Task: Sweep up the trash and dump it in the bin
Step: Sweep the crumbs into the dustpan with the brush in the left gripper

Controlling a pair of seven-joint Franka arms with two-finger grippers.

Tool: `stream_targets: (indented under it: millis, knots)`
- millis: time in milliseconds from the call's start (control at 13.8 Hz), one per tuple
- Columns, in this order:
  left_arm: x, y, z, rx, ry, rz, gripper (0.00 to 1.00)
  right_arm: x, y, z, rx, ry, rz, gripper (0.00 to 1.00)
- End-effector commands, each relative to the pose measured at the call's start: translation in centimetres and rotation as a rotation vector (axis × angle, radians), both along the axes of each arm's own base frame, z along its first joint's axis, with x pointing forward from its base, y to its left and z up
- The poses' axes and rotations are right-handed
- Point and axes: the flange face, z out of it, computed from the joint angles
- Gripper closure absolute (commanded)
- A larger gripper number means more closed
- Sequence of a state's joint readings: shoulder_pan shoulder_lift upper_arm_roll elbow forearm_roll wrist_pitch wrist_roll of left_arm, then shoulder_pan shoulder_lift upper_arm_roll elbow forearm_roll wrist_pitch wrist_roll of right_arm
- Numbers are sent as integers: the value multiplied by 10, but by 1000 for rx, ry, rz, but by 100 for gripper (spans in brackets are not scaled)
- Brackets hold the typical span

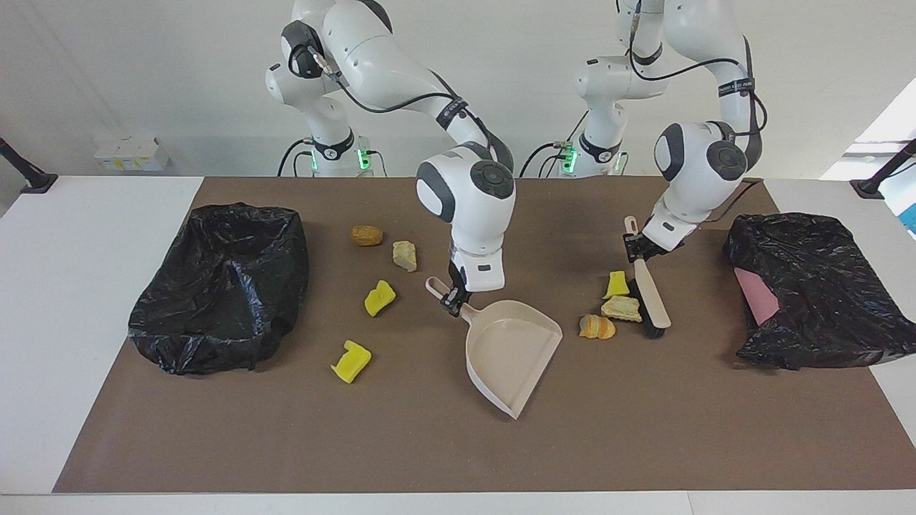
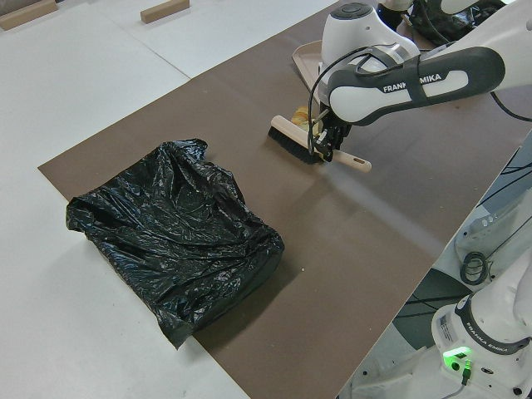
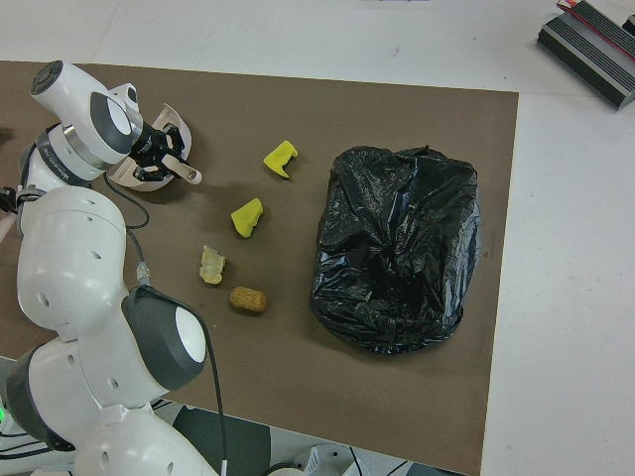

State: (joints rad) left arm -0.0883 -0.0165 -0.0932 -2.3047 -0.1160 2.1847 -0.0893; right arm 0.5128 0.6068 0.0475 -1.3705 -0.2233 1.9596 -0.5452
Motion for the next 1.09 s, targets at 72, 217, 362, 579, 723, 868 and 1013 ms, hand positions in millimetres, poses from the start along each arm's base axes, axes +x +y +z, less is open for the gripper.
stream_targets:
  millis: [72,217,362,579,723,868,1013]
  knots:
    - [1,-23,2,-37,-14,66,100,-9,-4,2,-42,32,168,100]
    - [1,-34,3,-52,-24,60,100,-14,-2,0,-54,48,247,100]
    - [2,-52,-7,-97,-24,81,100,-20,-3,-1,-78,55,316,100]
    - [14,-87,-7,-136,-55,90,100,-18,-6,0,-87,53,359,100]
    - [9,-119,-1,-174,-60,88,100,-18,-7,-1,-92,56,368,100]
    - [8,-146,10,-217,-62,105,100,-17,-8,-1,-94,58,392,100]
    - [18,-158,18,-228,-60,146,100,-17,-8,0,-93,55,392,100]
